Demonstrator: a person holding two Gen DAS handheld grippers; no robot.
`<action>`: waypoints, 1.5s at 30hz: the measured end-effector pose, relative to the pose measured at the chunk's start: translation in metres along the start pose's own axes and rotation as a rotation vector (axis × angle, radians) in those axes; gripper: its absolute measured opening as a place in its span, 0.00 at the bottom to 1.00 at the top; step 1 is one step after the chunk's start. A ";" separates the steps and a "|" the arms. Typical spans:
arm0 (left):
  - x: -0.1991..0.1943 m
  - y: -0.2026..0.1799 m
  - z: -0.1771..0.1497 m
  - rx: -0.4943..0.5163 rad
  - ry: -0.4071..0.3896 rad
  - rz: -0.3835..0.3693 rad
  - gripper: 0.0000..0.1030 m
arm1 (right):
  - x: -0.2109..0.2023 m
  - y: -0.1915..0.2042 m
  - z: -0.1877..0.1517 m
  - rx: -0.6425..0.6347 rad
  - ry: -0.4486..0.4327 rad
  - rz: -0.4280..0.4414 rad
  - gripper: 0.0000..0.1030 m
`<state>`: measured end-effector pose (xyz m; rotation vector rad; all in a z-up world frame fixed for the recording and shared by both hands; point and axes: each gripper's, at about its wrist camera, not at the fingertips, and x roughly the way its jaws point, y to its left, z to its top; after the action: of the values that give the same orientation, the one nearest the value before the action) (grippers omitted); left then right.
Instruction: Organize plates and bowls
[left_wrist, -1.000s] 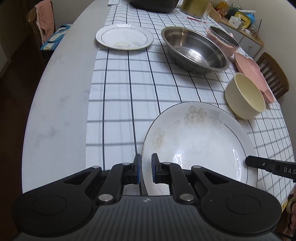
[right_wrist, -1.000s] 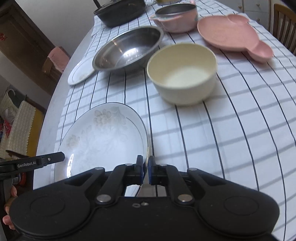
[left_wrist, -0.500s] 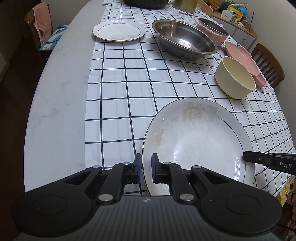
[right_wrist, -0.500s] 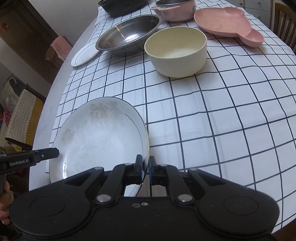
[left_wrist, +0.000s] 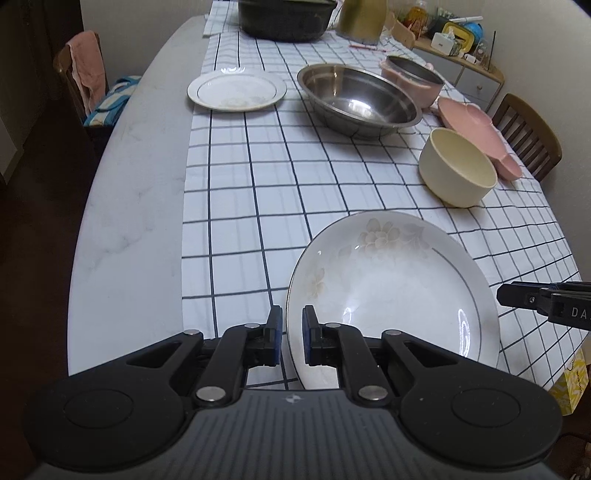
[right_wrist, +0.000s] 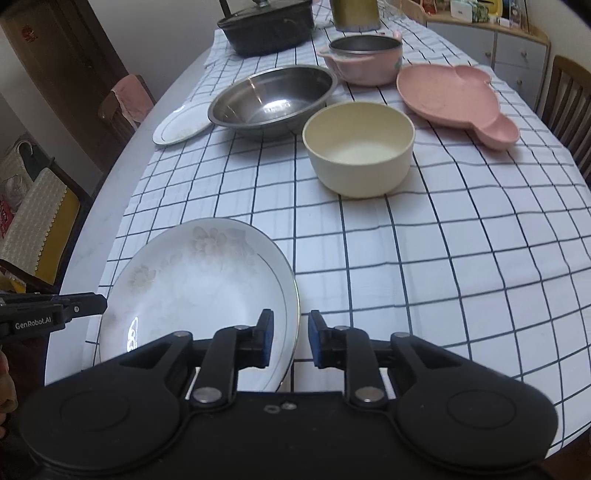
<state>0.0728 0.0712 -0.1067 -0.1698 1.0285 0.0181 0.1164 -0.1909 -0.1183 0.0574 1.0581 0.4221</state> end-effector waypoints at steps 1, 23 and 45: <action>-0.003 -0.001 0.001 0.004 -0.010 -0.002 0.10 | -0.003 0.002 0.001 -0.006 -0.007 0.002 0.24; -0.051 -0.012 0.039 0.026 -0.215 -0.015 0.59 | -0.045 0.045 0.037 -0.129 -0.190 0.009 0.70; -0.034 0.007 0.151 -0.045 -0.329 0.069 0.75 | -0.012 0.078 0.169 -0.284 -0.266 0.000 0.98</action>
<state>0.1830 0.1032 -0.0020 -0.1659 0.7053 0.1283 0.2317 -0.0975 -0.0055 -0.1364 0.7291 0.5457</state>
